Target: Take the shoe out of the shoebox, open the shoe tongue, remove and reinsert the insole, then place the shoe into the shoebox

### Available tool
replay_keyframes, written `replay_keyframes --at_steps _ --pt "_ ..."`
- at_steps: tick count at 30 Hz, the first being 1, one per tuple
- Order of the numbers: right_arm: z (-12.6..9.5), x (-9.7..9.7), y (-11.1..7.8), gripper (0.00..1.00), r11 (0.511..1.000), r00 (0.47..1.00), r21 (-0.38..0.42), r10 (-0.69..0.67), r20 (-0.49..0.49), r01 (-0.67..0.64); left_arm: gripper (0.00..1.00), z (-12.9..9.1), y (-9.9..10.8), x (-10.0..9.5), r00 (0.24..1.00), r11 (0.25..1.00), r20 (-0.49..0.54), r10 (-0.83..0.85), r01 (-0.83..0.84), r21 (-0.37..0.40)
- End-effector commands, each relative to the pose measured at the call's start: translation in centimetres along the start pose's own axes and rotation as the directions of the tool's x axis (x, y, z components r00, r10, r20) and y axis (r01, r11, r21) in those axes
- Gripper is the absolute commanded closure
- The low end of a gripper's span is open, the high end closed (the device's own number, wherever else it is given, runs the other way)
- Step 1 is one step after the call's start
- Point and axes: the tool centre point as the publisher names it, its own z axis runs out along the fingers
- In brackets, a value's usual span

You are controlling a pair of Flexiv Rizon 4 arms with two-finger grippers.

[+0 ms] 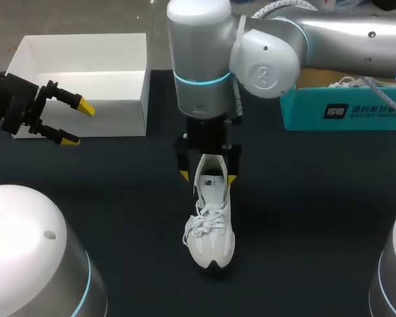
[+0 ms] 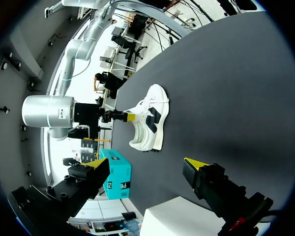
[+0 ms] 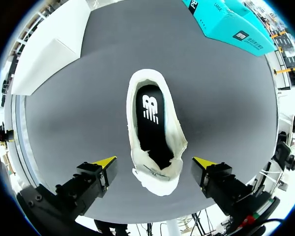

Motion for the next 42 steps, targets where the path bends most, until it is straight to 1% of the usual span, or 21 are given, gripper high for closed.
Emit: replay_keyframes --at_steps 1,4,6,7,8,10,13,15,17,21,25,30,36,38,42 --pt "-0.6 -1.1 -1.7 0.00 1.000 1.000 -0.018 0.006 -0.012 -0.006 0.00 0.0 -0.1 0.0 1.000 1.000 -0.004 0.000 0.000 -0.002" --pt "-0.8 -1.4 -3.0 0.00 1.000 1.000 -0.018 0.003 -0.019 -0.004 0.00 0.0 -0.1 0.0 1.000 1.000 -0.004 0.000 0.000 -0.002" --pt "-0.9 -1.6 -3.6 0.60 1.000 1.000 -0.028 0.003 -0.031 -0.004 0.00 0.0 -0.1 0.0 1.000 1.000 -0.004 0.000 0.000 -0.002" --pt "-0.9 -1.7 -3.8 0.84 0.999 0.999 -0.039 0.010 -0.039 -0.011 0.00 0.0 -0.1 0.0 1.000 1.000 -0.004 0.000 0.000 -0.002" --pt "-0.8 -1.8 -4.0 1.00 0.999 0.999 -0.047 0.009 -0.046 -0.012 0.00 0.0 -0.1 0.0 1.000 1.000 -0.004 0.000 0.000 -0.002" --pt "-0.2 -1.9 -4.1 1.00 0.997 0.998 -0.075 -0.001 -0.067 -0.004 0.00 0.0 -0.1 0.0 1.000 1.000 -0.004 0.000 0.000 -0.002" --pt "1.2 -1.5 -4.5 1.00 0.999 0.997 -0.044 -0.025 -0.073 0.022 0.00 0.0 -0.1 0.0 1.000 1.000 -0.004 0.000 0.000 -0.002" --pt "1.9 -1.2 -4.8 1.00 0.999 0.998 -0.031 -0.035 -0.053 0.033 0.00 0.0 -0.1 0.0 1.000 1.000 -0.004 0.000 0.000 -0.002" --pt "2.2 -1.1 -4.9 1.00 0.999 0.998 -0.025 -0.038 -0.055 0.037 0.00 0.0 -0.1 0.0 1.000 1.000 -0.004 0.000 0.000 -0.002" --pt "1.7 -0.7 -4.8 1.00 0.998 0.997 -0.030 -0.049 -0.057 0.047 0.00 0.0 -0.1 0.0 1.000 1.000 -0.004 0.000 0.000 -0.002" --pt "1.9 -0.3 -3.8 1.00 0.998 0.996 -0.036 -0.061 -0.057 0.059 0.00 0.0 -0.1 0.0 1.000 1.000 -0.004 0.000 0.000 -0.002" --pt "3.4 0.0 -1.6 1.00 0.998 0.995 -0.021 -0.065 -0.071 0.063 0.00 0.0 -0.1 0.0 1.000 1.000 -0.004 0.000 0.000 -0.002" --pt "4.5 0.3 -0.7 1.00 0.997 0.996 0.008 -0.079 -0.049 0.079 0.00 0.0 -0.1 0.0 1.000 1.000 -0.004 0.000 0.000 -0.002" --pt "4.1 0.3 -0.9 1.00 0.996 0.995 0.005 -0.084 -0.050 0.085 0.00 0.0 -0.1 0.0 1.000 1.000 -0.004 0.000 0.000 -0.002" --pt "2.4 -0.2 -1.6 1.00 0.996 0.995 -0.039 -0.087 -0.053 0.085 0.00 0.0 -0.1 0.0 1.000 1.000 -0.004 0.000 0.000 -0.002"
